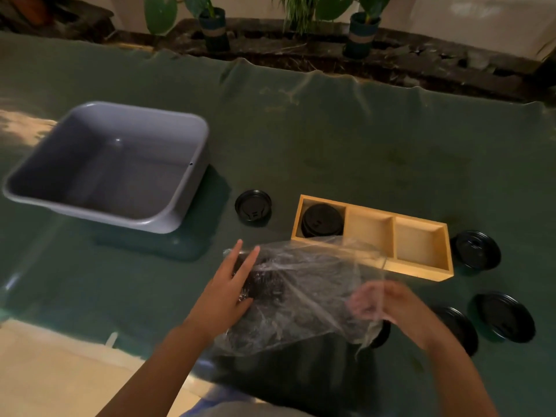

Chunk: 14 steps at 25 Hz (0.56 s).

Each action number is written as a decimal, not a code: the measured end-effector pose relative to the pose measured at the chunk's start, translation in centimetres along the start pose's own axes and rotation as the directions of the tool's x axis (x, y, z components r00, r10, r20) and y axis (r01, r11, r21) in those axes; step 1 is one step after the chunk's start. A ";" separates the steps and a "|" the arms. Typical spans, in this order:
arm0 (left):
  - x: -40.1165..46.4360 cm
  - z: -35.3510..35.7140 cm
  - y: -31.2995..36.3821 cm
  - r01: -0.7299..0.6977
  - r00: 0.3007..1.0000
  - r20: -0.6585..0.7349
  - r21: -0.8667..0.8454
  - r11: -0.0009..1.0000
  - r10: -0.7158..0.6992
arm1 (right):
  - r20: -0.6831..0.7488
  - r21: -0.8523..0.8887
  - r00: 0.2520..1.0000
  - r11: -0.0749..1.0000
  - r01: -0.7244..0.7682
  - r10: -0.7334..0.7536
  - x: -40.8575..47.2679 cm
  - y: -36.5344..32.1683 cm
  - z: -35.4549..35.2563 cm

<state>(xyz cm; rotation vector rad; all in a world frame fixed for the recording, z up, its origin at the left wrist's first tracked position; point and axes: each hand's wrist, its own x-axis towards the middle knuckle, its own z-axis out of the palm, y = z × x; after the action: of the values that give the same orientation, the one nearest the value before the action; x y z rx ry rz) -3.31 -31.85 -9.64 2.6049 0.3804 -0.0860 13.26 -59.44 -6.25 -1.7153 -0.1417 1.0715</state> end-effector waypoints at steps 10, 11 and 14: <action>0.0 0.2 -2.4 0.069 0.998 0.011 -0.192 0.979 -0.068 | 0.309 -0.120 0.949 0.992 -0.032 0.069 6.9 -1.1 10.3; -0.1 0.2 -2.6 0.071 0.997 0.010 -0.201 0.977 -0.070 | 0.239 -0.169 0.970 0.986 -0.005 0.045 7.4 -1.2 11.2; -0.2 0.3 -3.0 0.070 0.998 0.013 -0.206 0.976 -0.069 | 0.053 -0.119 0.993 0.988 -0.102 0.109 8.7 -0.8 12.9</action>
<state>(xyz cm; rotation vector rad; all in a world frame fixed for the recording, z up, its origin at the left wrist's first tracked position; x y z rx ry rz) -4.36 -29.49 -11.30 2.3860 0.4532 -0.0740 9.57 -45.08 -11.18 -1.8128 -0.1552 1.2129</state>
